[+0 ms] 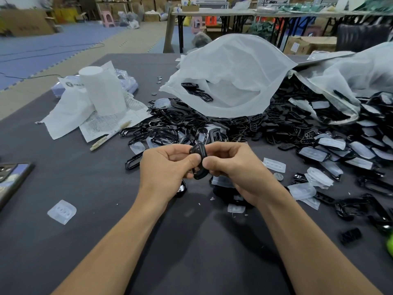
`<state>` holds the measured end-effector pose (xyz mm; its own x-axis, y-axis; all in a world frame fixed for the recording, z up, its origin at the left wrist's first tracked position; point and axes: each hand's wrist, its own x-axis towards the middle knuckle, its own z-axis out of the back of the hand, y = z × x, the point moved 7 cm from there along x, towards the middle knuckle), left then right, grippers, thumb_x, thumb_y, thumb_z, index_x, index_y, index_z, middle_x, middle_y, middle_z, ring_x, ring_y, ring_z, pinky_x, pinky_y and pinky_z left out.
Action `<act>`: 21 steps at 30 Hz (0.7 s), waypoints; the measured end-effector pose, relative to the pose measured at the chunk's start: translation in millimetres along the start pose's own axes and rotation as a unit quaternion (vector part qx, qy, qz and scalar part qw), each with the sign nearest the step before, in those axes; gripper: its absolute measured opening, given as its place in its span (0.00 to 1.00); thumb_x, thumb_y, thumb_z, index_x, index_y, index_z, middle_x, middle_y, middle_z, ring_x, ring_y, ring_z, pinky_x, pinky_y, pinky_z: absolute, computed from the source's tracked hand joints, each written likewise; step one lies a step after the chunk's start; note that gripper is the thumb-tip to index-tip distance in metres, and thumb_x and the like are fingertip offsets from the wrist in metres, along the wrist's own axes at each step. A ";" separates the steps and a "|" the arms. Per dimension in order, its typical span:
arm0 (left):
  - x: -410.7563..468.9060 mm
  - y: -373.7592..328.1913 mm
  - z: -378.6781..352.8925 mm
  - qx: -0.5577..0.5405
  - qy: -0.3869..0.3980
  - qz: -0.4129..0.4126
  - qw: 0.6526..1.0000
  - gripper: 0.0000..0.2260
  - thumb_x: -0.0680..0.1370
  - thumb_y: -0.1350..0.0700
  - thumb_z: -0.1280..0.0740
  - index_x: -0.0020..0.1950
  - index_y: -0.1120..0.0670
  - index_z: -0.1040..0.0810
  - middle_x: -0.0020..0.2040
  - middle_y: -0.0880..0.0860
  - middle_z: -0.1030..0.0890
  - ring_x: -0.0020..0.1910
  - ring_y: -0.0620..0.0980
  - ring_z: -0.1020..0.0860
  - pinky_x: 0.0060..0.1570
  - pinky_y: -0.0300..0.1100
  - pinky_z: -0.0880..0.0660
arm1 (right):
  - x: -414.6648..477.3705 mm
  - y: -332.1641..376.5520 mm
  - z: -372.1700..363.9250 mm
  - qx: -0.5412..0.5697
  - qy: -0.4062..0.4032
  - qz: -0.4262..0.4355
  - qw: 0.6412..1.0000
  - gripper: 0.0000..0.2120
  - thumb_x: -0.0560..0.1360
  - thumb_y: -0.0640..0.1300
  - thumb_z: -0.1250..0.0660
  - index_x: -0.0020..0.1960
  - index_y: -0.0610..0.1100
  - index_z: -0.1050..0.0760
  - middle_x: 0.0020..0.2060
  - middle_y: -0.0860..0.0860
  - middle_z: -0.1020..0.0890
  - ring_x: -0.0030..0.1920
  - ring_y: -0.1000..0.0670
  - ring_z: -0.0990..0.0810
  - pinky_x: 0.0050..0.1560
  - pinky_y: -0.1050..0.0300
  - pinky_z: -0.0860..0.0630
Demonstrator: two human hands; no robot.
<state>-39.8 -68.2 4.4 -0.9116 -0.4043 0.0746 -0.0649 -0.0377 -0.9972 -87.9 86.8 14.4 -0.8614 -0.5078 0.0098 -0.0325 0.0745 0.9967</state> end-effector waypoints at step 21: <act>-2.1 -2.8 -2.0 -0.058 -0.005 0.027 0.998 0.11 0.71 0.69 0.23 0.42 0.52 0.12 0.39 0.55 0.12 0.36 0.48 0.15 0.39 0.37 0.19 | -0.9 3.7 4.3 -0.179 -0.110 0.059 0.976 0.07 0.72 0.38 0.24 0.39 0.49 0.15 0.32 0.52 0.14 0.29 0.55 0.20 0.36 0.57 0.22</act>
<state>-38.6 -65.4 7.0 -0.9112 -0.4115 0.0210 -0.0635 0.0898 -0.9939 -89.4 91.2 17.7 -0.9377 -0.3143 0.1478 0.2187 -0.2035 0.9543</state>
